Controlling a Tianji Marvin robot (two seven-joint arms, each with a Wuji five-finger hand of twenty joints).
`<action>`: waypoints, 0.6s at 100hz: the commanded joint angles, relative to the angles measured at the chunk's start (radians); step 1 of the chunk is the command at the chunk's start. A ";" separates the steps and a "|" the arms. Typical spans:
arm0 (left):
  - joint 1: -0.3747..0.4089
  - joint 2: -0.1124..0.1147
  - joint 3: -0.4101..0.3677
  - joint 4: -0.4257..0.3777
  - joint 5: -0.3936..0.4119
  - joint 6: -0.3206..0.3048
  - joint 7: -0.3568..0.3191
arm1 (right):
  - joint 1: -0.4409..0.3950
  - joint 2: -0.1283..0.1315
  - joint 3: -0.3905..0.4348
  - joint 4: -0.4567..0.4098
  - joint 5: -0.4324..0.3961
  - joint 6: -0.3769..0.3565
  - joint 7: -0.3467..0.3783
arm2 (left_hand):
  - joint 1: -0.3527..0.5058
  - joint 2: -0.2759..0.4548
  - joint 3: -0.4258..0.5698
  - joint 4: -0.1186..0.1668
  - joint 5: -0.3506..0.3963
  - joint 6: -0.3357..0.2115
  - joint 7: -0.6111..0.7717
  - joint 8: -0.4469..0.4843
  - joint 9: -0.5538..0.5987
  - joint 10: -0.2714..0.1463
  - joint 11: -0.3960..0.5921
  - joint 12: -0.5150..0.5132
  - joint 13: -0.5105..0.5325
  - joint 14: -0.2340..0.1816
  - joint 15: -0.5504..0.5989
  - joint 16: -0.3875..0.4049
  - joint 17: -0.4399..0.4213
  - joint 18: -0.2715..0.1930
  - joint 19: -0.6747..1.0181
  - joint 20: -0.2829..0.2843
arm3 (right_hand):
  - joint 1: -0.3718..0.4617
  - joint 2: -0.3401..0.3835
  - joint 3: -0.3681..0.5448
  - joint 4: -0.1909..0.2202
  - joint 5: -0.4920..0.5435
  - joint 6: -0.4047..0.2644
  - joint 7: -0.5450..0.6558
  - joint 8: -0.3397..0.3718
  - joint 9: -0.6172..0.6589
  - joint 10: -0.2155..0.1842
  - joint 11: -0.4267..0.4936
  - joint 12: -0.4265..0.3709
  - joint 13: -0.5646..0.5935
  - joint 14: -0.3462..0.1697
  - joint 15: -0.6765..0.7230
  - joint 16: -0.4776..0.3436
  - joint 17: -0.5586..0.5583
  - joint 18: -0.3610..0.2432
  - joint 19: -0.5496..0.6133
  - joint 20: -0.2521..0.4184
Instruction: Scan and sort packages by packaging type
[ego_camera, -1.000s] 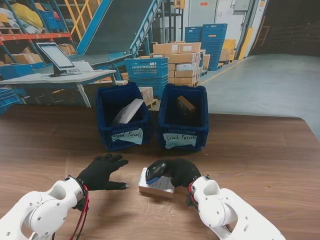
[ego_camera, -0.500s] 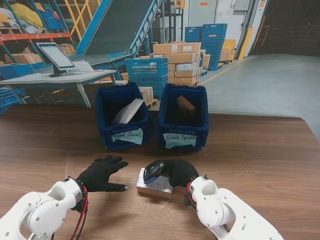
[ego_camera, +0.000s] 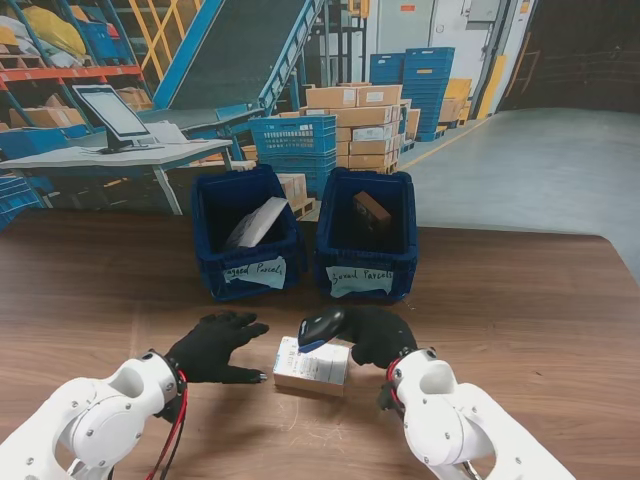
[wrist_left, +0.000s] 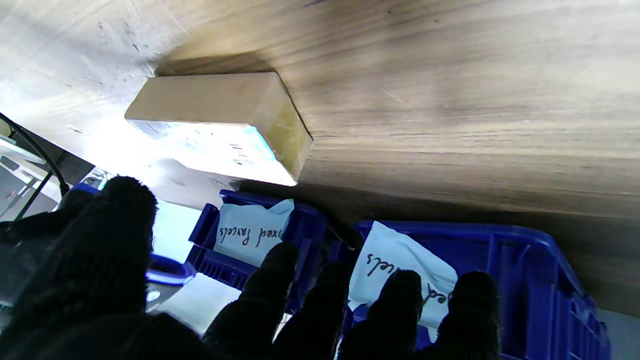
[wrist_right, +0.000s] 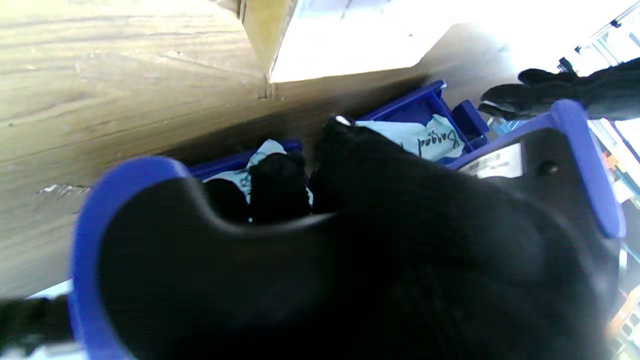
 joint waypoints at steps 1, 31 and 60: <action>-0.009 -0.005 0.015 0.001 -0.011 -0.005 -0.016 | -0.023 0.000 0.012 -0.041 0.012 0.022 0.021 | -0.011 0.039 0.003 0.033 -0.042 -0.037 -0.012 0.004 -0.042 -0.004 -0.023 0.000 -0.028 -0.023 -0.008 0.006 -0.020 -0.018 -0.038 -0.005 | 0.089 0.061 0.079 0.015 0.058 -0.050 0.026 0.023 0.006 -0.008 0.000 0.003 0.010 0.007 0.002 0.016 0.012 -0.001 0.026 0.017; -0.079 -0.002 0.111 0.032 0.039 -0.001 0.000 | -0.112 -0.008 0.088 -0.151 0.051 0.097 0.007 | -0.022 0.045 -0.037 0.028 -0.110 -0.006 -0.034 -0.009 -0.077 -0.006 -0.028 -0.002 -0.047 -0.031 -0.018 0.002 -0.034 -0.024 -0.053 -0.008 | 0.092 0.059 0.078 0.015 0.060 -0.045 0.023 0.021 0.007 -0.003 -0.003 0.006 0.011 0.010 0.002 0.017 0.012 0.002 0.027 0.021; -0.192 -0.001 0.259 0.121 0.135 0.002 0.058 | -0.177 -0.017 0.161 -0.206 0.120 0.133 0.000 | 0.003 0.038 -0.067 0.035 -0.136 0.053 -0.053 -0.019 -0.111 0.024 -0.036 -0.007 -0.069 -0.036 -0.026 -0.004 -0.029 -0.036 -0.066 -0.016 | 0.093 0.059 0.076 0.013 0.060 -0.044 0.022 0.021 0.008 0.000 -0.005 0.007 0.012 0.016 0.002 0.018 0.011 0.003 0.028 0.022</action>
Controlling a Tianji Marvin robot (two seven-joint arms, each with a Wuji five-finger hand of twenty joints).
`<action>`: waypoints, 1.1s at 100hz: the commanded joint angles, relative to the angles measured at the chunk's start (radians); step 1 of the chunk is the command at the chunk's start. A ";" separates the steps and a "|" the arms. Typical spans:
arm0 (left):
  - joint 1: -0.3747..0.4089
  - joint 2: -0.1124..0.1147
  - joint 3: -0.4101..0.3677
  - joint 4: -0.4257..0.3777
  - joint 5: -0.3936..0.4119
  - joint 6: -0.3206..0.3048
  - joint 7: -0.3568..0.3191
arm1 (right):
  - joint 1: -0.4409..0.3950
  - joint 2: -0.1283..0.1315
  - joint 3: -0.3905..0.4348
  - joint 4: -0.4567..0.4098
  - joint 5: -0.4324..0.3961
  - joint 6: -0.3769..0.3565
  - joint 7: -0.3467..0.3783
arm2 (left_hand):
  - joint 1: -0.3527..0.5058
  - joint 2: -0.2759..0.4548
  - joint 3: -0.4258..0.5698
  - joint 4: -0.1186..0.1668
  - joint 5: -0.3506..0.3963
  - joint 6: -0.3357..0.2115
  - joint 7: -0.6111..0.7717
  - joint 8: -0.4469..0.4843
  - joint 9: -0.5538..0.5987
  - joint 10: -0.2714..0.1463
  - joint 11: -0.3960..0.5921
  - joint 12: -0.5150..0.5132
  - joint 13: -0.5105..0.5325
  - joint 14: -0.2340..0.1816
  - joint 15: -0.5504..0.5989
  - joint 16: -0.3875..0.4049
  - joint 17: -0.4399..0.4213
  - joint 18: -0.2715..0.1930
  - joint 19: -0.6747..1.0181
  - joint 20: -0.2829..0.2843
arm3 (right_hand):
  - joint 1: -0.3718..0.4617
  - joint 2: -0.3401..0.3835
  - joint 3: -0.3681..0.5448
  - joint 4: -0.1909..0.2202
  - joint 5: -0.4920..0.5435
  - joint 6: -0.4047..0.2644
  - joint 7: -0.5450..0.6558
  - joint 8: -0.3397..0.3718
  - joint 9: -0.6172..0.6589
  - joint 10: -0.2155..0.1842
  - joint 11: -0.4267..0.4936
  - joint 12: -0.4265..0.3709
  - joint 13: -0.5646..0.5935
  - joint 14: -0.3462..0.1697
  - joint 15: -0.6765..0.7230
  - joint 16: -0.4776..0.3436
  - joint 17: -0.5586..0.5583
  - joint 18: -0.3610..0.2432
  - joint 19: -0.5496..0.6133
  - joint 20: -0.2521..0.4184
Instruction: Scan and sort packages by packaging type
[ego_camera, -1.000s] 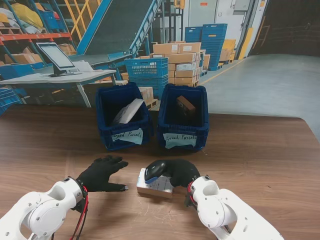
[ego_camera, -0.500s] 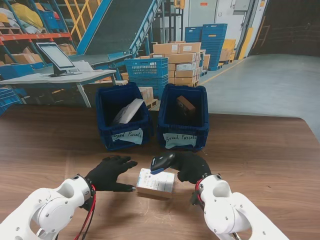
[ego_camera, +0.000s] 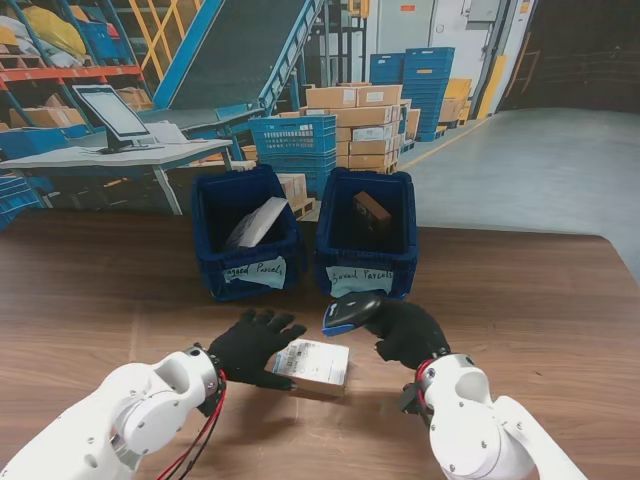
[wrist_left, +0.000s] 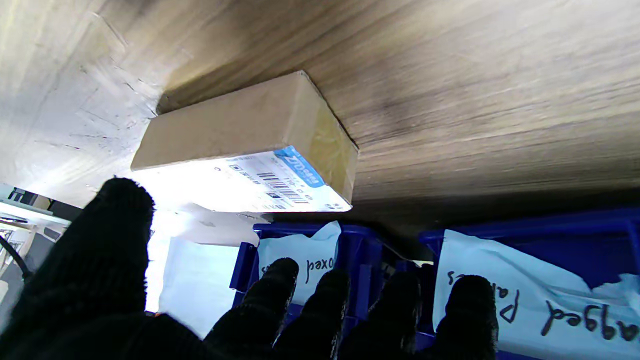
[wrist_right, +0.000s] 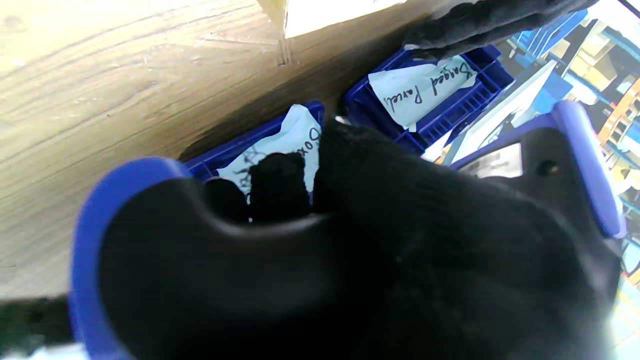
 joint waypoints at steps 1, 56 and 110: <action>-0.009 -0.012 0.012 0.013 -0.008 0.005 -0.013 | -0.020 -0.009 0.010 -0.020 0.002 0.018 0.003 | 0.005 0.025 -0.043 0.035 -0.041 0.038 -0.026 -0.013 -0.050 0.026 -0.023 -0.008 -0.055 -0.027 -0.023 -0.004 -0.013 -0.012 -0.042 -0.016 | 0.093 0.059 0.076 0.013 0.060 -0.044 0.022 0.021 0.008 0.000 -0.005 0.007 0.011 0.015 0.002 0.018 0.010 0.003 0.027 0.021; -0.114 -0.009 0.144 0.087 0.041 0.034 0.002 | -0.082 -0.012 0.073 -0.049 0.064 0.012 0.010 | 0.018 -0.040 -0.069 0.013 -0.084 0.061 -0.038 -0.033 -0.110 0.049 -0.037 -0.032 -0.084 -0.018 -0.032 -0.018 -0.021 -0.008 -0.054 -0.028 | 0.095 0.057 0.075 0.011 0.063 -0.040 0.021 0.020 0.009 0.003 -0.006 0.008 0.010 0.017 0.002 0.019 0.008 0.004 0.029 0.022; -0.208 -0.015 0.269 0.172 0.040 0.086 0.042 | -0.106 -0.007 0.106 -0.057 0.085 -0.006 0.037 | -0.016 -0.121 0.085 -0.004 -0.042 0.102 -0.022 -0.051 -0.003 0.046 0.002 0.015 0.011 -0.007 0.012 0.018 -0.007 0.000 -0.031 -0.035 | 0.095 0.056 0.076 0.012 0.067 -0.039 0.020 0.021 0.011 0.003 -0.006 0.009 0.012 0.017 0.003 0.019 0.010 0.005 0.030 0.023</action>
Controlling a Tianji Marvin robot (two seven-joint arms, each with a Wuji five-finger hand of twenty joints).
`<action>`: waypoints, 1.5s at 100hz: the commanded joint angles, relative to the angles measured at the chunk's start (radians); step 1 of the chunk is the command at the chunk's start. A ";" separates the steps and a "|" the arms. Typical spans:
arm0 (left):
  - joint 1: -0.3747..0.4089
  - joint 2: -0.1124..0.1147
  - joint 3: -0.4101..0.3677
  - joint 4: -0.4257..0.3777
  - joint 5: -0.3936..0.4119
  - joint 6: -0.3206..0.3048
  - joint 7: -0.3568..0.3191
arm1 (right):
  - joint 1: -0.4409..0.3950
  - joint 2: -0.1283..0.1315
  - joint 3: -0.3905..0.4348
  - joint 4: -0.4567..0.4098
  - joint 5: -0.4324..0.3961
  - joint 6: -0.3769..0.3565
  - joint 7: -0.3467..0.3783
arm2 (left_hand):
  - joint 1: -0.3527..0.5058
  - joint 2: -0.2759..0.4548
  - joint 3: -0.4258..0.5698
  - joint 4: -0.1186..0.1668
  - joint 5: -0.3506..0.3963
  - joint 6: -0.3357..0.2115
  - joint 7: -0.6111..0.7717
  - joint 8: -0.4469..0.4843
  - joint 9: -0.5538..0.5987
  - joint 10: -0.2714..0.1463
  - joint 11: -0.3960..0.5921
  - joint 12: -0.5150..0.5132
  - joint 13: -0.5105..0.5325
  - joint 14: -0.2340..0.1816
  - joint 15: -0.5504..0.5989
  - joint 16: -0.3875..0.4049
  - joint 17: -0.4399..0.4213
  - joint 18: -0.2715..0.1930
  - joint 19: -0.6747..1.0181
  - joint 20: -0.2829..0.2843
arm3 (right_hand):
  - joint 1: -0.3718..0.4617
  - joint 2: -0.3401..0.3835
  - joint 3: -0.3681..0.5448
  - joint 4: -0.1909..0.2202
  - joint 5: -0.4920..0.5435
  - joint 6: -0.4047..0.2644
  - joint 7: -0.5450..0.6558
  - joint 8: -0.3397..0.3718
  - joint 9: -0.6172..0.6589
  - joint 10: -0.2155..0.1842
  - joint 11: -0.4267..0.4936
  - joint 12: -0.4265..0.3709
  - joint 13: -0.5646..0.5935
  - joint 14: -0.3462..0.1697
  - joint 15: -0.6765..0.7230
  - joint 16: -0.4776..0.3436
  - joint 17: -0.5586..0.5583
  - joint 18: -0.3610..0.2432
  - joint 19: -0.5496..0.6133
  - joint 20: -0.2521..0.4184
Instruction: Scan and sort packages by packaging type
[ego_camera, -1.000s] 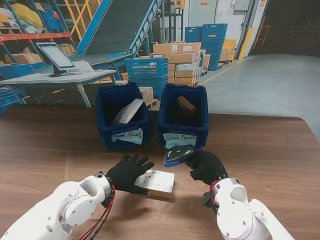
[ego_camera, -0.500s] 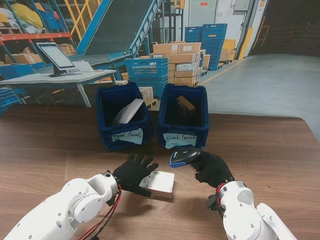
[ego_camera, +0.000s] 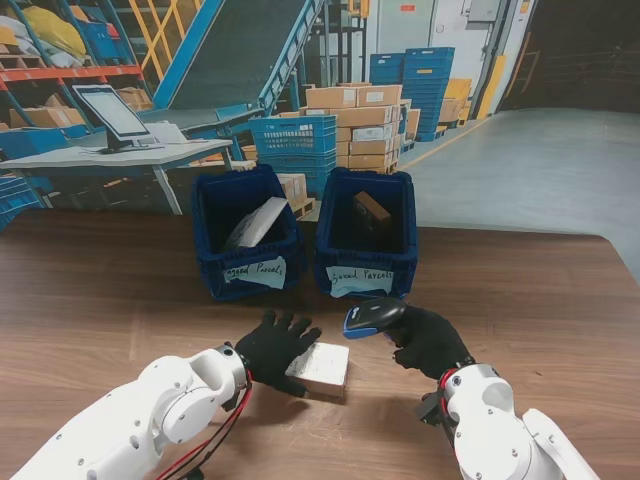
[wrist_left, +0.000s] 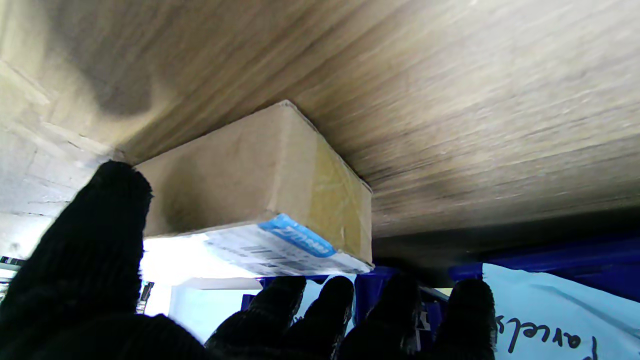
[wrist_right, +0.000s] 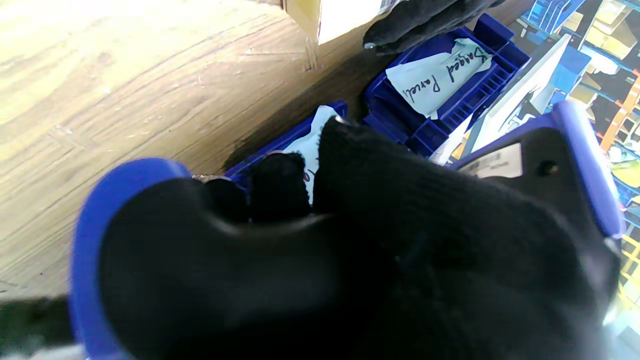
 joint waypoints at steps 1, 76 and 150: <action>-0.007 -0.009 0.009 0.007 -0.005 0.004 -0.010 | -0.009 -0.003 0.000 -0.010 0.002 -0.005 0.013 | -0.016 -0.025 0.042 -0.004 0.017 0.031 0.000 -0.003 0.041 0.013 0.015 0.017 0.027 -0.006 0.023 0.015 0.003 0.007 -0.007 -0.011 | 0.095 0.056 0.076 0.012 0.067 -0.039 0.020 0.021 0.011 0.002 -0.006 0.009 0.012 0.017 0.003 0.019 0.010 0.004 0.030 0.023; -0.051 -0.054 0.128 0.185 -0.008 0.040 0.314 | -0.030 -0.001 0.013 -0.008 0.015 -0.021 0.022 | 0.164 -0.195 0.577 0.156 0.228 -0.128 0.581 0.434 0.365 -0.155 0.623 0.383 0.477 -0.062 0.474 0.559 0.170 0.079 0.611 0.299 | 0.094 0.057 0.075 0.013 0.067 -0.042 0.016 0.025 0.011 0.002 -0.007 0.009 0.012 0.017 0.003 0.019 0.010 0.003 0.030 0.022; 0.014 -0.071 0.029 0.112 -0.039 0.087 0.343 | -0.021 -0.004 0.004 0.012 0.038 -0.039 0.015 | 0.452 -0.308 0.581 0.028 0.334 -0.280 1.104 0.566 0.696 -0.205 0.591 0.718 0.723 -0.049 0.675 0.883 0.318 0.149 0.946 0.478 | 0.095 0.059 0.074 0.013 0.066 -0.041 0.014 0.026 0.010 0.004 -0.007 0.008 0.011 0.016 0.003 0.019 0.012 0.005 0.030 0.023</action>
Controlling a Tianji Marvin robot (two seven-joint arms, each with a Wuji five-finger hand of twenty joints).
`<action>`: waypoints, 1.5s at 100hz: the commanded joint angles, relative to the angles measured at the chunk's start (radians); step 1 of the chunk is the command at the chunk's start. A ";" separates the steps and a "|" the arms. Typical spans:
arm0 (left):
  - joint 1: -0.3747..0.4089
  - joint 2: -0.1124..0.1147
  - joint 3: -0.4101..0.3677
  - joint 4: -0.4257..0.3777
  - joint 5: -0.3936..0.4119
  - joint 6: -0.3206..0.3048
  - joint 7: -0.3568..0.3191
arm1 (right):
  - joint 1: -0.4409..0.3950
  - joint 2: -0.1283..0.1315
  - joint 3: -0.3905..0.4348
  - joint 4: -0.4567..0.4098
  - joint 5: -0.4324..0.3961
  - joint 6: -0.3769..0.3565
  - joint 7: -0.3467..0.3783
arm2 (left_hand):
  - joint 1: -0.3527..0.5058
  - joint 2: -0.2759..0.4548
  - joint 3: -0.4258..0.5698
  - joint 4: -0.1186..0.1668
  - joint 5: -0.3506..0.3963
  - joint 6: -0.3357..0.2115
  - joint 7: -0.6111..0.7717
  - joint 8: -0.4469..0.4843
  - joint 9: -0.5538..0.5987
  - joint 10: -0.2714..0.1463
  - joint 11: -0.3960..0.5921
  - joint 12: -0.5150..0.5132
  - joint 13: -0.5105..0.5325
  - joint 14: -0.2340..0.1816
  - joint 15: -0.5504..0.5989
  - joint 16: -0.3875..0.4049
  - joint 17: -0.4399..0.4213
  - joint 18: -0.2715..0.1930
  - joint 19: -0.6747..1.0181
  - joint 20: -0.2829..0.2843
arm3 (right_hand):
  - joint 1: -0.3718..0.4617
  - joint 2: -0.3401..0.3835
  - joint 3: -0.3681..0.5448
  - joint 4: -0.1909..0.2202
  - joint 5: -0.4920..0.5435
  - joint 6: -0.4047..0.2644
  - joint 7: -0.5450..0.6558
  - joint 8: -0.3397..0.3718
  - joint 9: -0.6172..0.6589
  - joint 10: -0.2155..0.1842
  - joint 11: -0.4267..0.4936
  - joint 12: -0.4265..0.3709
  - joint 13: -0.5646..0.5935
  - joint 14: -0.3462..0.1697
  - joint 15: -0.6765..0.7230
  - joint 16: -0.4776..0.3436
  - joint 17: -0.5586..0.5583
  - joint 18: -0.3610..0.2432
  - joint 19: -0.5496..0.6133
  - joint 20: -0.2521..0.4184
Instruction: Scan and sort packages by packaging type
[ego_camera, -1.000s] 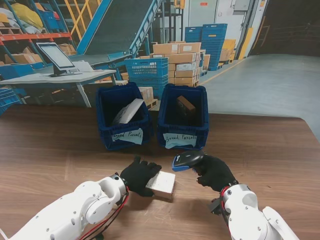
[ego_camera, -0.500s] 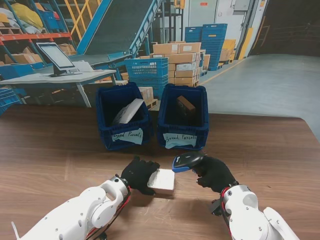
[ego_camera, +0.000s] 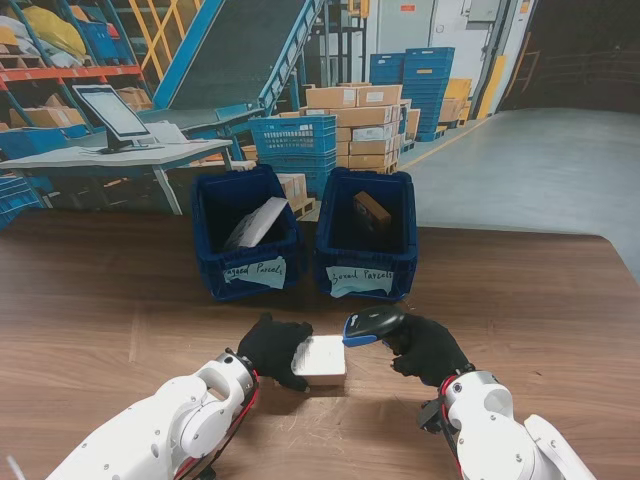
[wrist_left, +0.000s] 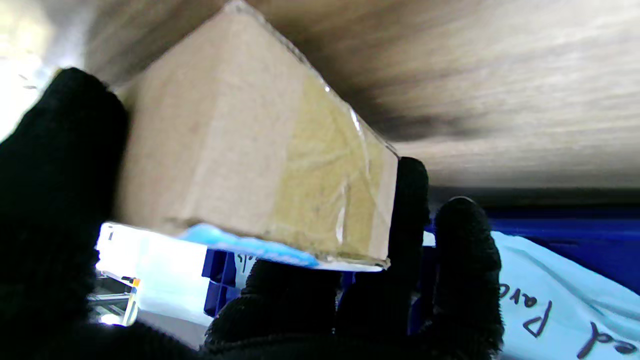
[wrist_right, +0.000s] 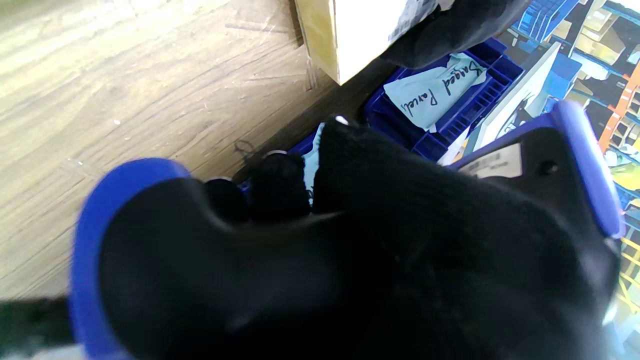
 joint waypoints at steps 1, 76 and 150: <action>0.009 0.002 -0.010 -0.040 0.007 0.011 -0.023 | -0.003 -0.006 -0.002 -0.004 0.002 -0.005 0.008 | 0.480 0.150 0.303 0.080 0.121 -0.248 0.367 0.083 0.117 -0.126 0.127 0.035 0.082 -0.066 0.189 0.072 0.007 0.054 0.047 0.027 | 0.095 0.059 0.074 0.013 0.066 -0.041 0.020 0.017 0.010 0.003 0.000 0.008 0.012 0.016 0.003 0.019 0.012 0.005 0.030 0.023; -0.046 -0.008 -0.097 -0.341 0.046 0.230 -0.189 | -0.025 -0.013 0.012 0.006 0.031 -0.037 -0.018 | 0.474 0.160 0.292 0.075 0.112 -0.251 0.368 0.082 0.114 -0.130 0.117 0.029 0.082 -0.078 0.185 0.064 0.012 0.052 0.051 0.032 | 0.095 0.057 0.075 0.013 0.066 -0.038 0.019 0.017 0.011 0.003 0.000 0.008 0.013 0.019 0.004 0.019 0.010 0.004 0.030 0.023; -0.480 -0.217 0.184 0.085 -0.323 0.405 0.033 | 0.000 -0.019 0.015 0.056 0.094 -0.055 -0.025 | 0.474 0.160 0.286 0.069 0.115 -0.257 0.374 0.076 0.112 -0.131 0.111 0.029 0.077 -0.081 0.176 0.061 0.014 0.050 0.049 0.028 | 0.094 0.057 0.076 0.013 0.067 -0.039 0.018 0.018 0.011 0.005 0.000 0.008 0.012 0.018 0.004 0.019 0.011 0.006 0.032 0.024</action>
